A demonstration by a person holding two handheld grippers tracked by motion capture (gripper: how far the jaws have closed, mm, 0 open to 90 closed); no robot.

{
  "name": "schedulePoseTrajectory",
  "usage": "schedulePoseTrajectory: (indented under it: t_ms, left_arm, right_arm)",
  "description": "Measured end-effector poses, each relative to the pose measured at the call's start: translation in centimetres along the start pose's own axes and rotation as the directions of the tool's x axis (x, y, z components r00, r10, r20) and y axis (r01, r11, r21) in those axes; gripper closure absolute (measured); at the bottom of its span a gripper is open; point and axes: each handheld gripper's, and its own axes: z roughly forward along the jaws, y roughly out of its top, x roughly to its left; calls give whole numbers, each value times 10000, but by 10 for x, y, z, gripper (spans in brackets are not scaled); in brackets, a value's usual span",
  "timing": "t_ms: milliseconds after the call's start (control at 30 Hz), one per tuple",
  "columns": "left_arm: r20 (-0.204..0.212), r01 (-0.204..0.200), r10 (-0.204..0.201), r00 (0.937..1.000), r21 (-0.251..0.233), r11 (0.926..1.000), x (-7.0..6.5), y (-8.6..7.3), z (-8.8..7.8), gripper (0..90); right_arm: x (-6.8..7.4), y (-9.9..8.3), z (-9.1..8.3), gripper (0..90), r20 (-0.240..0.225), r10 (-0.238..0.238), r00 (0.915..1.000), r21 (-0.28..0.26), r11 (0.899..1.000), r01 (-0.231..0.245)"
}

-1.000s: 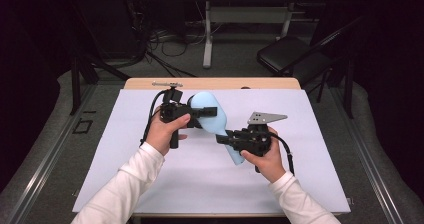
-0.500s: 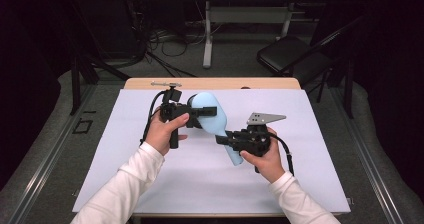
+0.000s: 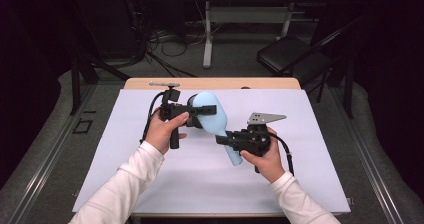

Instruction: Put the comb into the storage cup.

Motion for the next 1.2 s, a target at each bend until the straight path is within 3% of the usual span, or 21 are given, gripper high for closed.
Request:
schedulePoseTrajectory:
  t_ms: [467,967,1200]
  left_arm:
    - [-10,845,-845,9964,108,9964,2,-1,-2,476]
    - [-159,1365,-1363,9905,139,9905,5,0,0,486]
    - [-186,1426,-1423,9896,145,9897,4,0,-1,489]
  right_arm:
    - [-1,-1,1,712,-121,92,9999,54,9999,-91]
    - [-2,-1,2,706,-16,227,9997,77,9997,-227]
    - [-2,-1,1,702,-68,319,9995,53,9995,-319]
